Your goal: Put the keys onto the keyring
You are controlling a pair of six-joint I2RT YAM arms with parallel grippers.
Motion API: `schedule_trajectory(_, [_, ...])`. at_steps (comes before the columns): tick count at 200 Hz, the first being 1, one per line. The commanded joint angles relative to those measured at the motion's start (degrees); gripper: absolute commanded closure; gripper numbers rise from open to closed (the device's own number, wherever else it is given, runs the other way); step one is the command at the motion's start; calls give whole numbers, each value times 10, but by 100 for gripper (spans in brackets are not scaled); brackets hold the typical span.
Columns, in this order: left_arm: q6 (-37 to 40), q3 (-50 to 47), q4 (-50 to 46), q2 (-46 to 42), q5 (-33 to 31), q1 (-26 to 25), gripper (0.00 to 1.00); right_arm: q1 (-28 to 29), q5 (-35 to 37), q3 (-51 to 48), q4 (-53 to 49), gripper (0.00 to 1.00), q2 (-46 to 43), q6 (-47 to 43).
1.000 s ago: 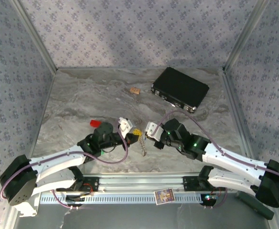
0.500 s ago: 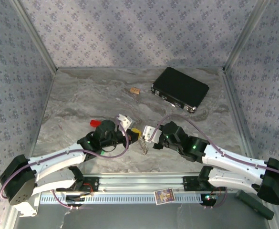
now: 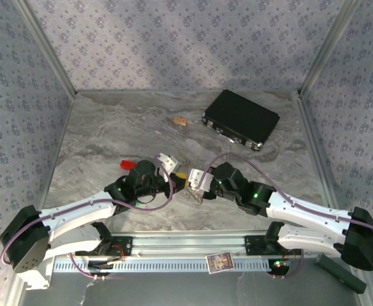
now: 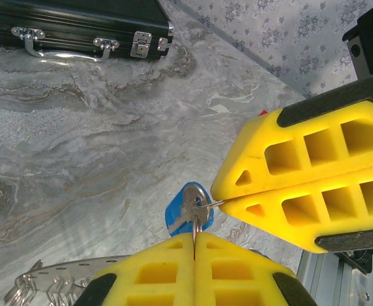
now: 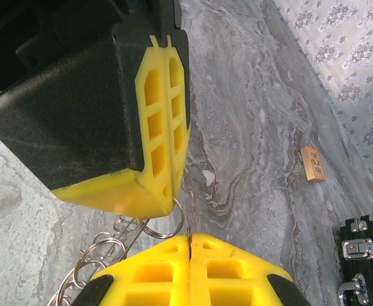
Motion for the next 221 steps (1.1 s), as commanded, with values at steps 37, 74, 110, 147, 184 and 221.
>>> schedule_trajectory(37, [-1, 21, 20, 4, 16, -4, 100, 5, -16, 21, -14, 100, 1, -12])
schedule_trajectory(74, [-1, 22, 21, 5, 17, -4, 100, 6, -26, 24, -18, 100, 2, -12])
schedule_trajectory(110, [-2, 21, 22, 5, 18, -4, 100, 7, -37, 25, -25, 100, 4, -12])
schedule_trajectory(147, [-2, 21, 22, 6, 20, -4, 100, 10, 2, 22, -9, 100, 2, -15])
schedule_trajectory(184, [-2, 20, 23, 7, 20, -4, 100, 11, 25, 18, 1, 100, -1, -13])
schedule_trajectory(221, [-2, 21, 23, 7, 21, -4, 100, 15, 30, 15, 2, 100, 0, -11])
